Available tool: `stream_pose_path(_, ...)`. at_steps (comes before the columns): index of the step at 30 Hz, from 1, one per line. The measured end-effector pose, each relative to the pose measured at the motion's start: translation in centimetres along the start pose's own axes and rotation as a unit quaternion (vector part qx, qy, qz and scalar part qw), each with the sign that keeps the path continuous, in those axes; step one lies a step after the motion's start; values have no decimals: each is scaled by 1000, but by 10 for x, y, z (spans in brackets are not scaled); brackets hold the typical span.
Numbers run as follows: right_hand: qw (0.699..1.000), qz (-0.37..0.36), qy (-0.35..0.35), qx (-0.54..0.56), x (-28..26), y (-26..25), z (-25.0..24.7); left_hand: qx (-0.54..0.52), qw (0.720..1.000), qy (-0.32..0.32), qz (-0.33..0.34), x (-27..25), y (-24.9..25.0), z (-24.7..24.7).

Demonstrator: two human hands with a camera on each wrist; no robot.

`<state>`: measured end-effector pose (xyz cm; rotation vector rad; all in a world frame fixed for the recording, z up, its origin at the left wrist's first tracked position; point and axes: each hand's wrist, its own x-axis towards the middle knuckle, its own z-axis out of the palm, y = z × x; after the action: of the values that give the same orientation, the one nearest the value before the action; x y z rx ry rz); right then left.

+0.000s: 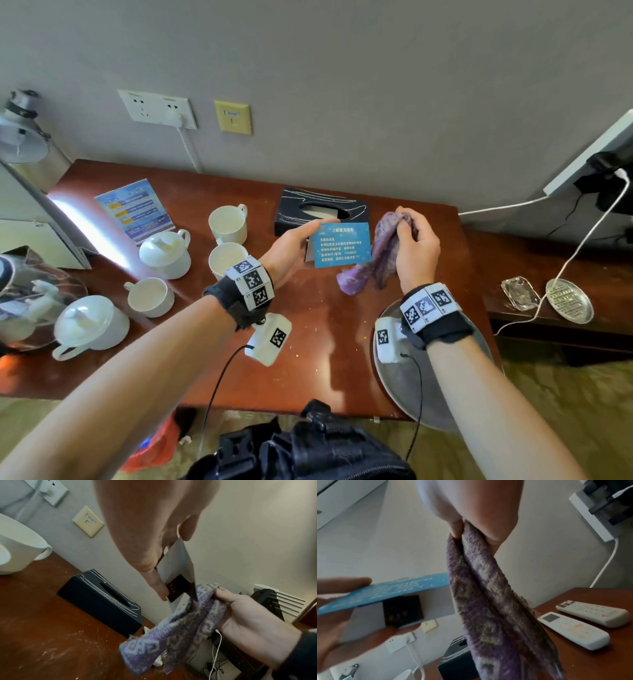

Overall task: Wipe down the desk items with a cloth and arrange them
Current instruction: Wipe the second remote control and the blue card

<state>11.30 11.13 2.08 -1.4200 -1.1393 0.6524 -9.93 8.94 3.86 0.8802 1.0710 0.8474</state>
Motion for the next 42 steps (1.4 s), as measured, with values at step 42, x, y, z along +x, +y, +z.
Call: stream_pose_path(42,968,37,-197,-151,-61,-19,31,111,988,88,-59,-2,-21,-31)
